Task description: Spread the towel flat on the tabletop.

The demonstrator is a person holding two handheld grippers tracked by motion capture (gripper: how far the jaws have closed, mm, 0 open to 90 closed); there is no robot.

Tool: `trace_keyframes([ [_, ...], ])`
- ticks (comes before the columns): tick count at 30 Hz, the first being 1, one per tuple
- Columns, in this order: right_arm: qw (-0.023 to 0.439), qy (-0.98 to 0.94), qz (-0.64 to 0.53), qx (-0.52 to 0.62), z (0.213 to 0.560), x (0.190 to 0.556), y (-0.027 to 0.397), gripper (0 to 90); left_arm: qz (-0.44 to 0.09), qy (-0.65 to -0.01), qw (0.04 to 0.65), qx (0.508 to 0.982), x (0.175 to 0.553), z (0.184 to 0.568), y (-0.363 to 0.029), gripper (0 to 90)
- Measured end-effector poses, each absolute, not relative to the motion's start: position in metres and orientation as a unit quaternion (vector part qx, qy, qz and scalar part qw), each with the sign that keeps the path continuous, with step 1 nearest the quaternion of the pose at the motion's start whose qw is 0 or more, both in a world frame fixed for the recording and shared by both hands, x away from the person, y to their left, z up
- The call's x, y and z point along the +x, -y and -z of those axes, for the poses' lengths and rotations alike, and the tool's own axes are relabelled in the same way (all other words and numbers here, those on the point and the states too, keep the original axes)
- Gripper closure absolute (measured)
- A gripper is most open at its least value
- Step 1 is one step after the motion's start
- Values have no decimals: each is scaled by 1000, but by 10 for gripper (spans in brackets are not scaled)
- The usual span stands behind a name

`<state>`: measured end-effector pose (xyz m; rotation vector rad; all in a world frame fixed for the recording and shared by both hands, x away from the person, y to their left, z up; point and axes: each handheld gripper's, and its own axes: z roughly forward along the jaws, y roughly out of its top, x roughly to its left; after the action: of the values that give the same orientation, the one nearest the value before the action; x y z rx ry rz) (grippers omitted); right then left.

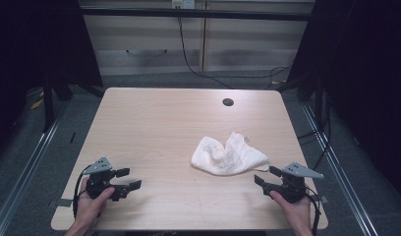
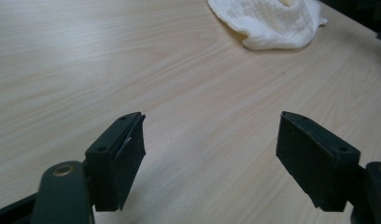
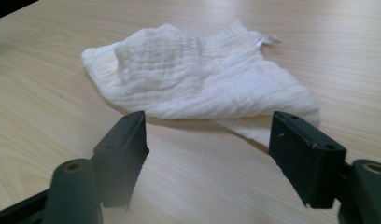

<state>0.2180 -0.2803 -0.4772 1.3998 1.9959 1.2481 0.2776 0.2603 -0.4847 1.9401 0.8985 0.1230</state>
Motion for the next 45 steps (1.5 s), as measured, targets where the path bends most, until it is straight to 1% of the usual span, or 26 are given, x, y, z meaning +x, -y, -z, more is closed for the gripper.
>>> trace_keyframes([
  [1,193,-717,-448,498,476,220,279,321,-57,-364,475,799,278,484,-261,235],
  [3,189,-721,-450,492,474,223,276,335,-56,-366,476,797,278,484,-261,235],
  [6,179,-727,-454,484,470,232,269,346,-37,-377,481,790,282,485,-261,235],
  [11,146,-744,-448,473,463,252,262,358,-31,-382,478,790,285,486,-258,242],
  [12,145,-748,-446,469,461,256,261,357,-31,-381,477,792,285,486,-258,256],
  [14,137,-753,-444,466,458,264,259,367,-43,-375,476,794,285,485,-256,326],
  [16,134,-761,-430,467,455,274,256,366,-50,-371,477,795,284,484,-254,330],
  [18,128,-764,-425,468,454,283,254,366,-70,-365,475,798,282,483,-253,338],
  [21,128,-769,-418,465,453,295,252,372,-68,-362,474,800,281,482,-253,322],
  [23,118,-776,-417,458,452,301,250,409,-63,-363,471,802,282,482,-252,301],
  [26,109,-786,-408,451,451,310,246,414,-59,-362,471,802,284,483,-250,284],
  [27,108,-787,-408,450,450,313,245,439,-58,-361,471,803,284,483,-250,279],
  [30,107,-795,-405,440,452,324,244,462,-59,-362,470,803,284,483,-250,264],
  [33,96,-798,-400,441,458,335,244,485,-59,-361,468,804,283,483,-251,251],
  [35,88,-799,-399,441,465,341,243,478,-61,-359,469,805,283,482,-251,256],
  [37,75,-806,-390,440,472,344,240,447,-67,-361,470,803,283,482,-252,257],
  [39,71,-812,-382,437,476,346,236,417,-66,-365,469,802,283,483,-255,256],
  [42,74,-816,-377,431,480,349,231,402,-70,-366,472,799,281,482,-258,256],
  [43,72,-818,-371,433,482,349,229,441,-69,-366,472,799,280,482,-259,256],
  [44,78,-821,-366,430,483,349,228,517,-70,-365,472,799,279,482,-260,256],
  [45,86,-823,-364,427,485,348,227,558,-72,-365,473,798,278,482,-261,256],
])
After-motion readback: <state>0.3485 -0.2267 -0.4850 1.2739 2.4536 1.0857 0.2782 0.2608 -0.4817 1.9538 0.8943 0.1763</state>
